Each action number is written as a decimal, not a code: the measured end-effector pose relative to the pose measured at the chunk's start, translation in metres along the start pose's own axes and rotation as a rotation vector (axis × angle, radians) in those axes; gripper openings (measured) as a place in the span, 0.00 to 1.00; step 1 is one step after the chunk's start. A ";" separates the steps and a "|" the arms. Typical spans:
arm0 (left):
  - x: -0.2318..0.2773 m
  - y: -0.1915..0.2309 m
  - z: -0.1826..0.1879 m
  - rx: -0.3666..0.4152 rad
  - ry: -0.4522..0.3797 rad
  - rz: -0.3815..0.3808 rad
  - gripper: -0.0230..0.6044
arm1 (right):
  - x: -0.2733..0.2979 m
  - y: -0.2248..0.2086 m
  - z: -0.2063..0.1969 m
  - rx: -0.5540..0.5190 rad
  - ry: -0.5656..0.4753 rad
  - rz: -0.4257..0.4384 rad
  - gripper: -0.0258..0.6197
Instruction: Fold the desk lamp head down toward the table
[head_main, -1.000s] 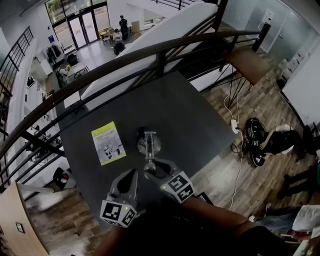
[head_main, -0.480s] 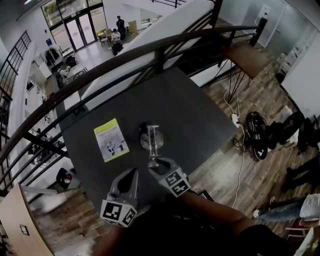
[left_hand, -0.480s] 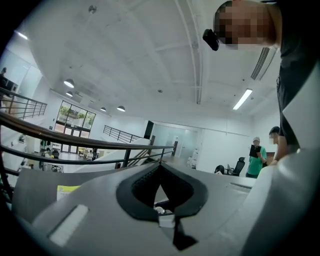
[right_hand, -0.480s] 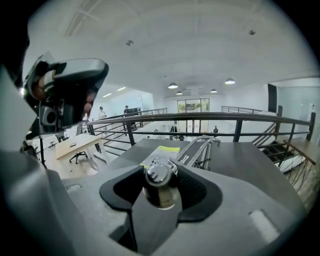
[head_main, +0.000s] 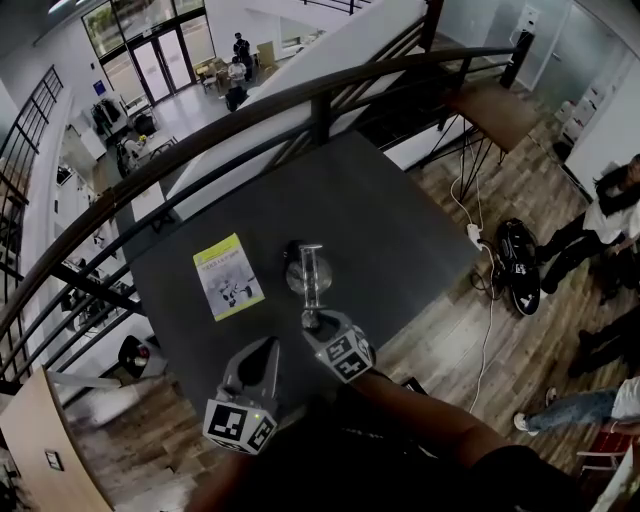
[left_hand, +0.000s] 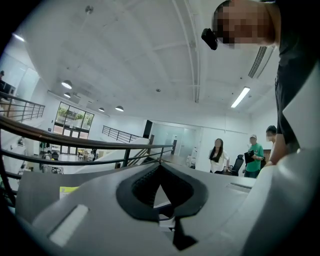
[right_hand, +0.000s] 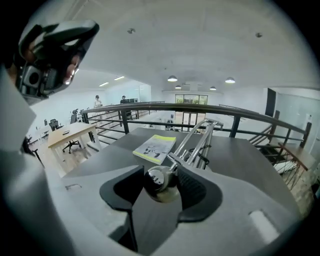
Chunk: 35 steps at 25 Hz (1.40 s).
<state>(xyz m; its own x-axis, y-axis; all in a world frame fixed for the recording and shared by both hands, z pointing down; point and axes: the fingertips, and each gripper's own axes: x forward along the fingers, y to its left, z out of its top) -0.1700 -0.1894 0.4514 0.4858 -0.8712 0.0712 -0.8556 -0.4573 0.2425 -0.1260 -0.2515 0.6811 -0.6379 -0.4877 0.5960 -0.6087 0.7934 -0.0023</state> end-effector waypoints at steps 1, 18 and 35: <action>0.000 -0.001 0.002 0.001 0.003 0.001 0.04 | 0.004 -0.001 -0.003 -0.004 0.008 -0.007 0.36; 0.001 0.005 0.004 -0.008 0.010 0.019 0.04 | 0.037 -0.008 -0.025 -0.111 0.040 -0.056 0.36; -0.011 -0.021 0.009 -0.015 -0.035 -0.056 0.04 | -0.044 0.034 0.038 -0.056 -0.130 0.031 0.04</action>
<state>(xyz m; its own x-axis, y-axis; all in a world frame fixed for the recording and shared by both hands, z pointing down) -0.1585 -0.1721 0.4369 0.5259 -0.8502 0.0234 -0.8244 -0.5028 0.2600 -0.1365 -0.2168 0.6239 -0.7140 -0.5025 0.4875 -0.5626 0.8263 0.0277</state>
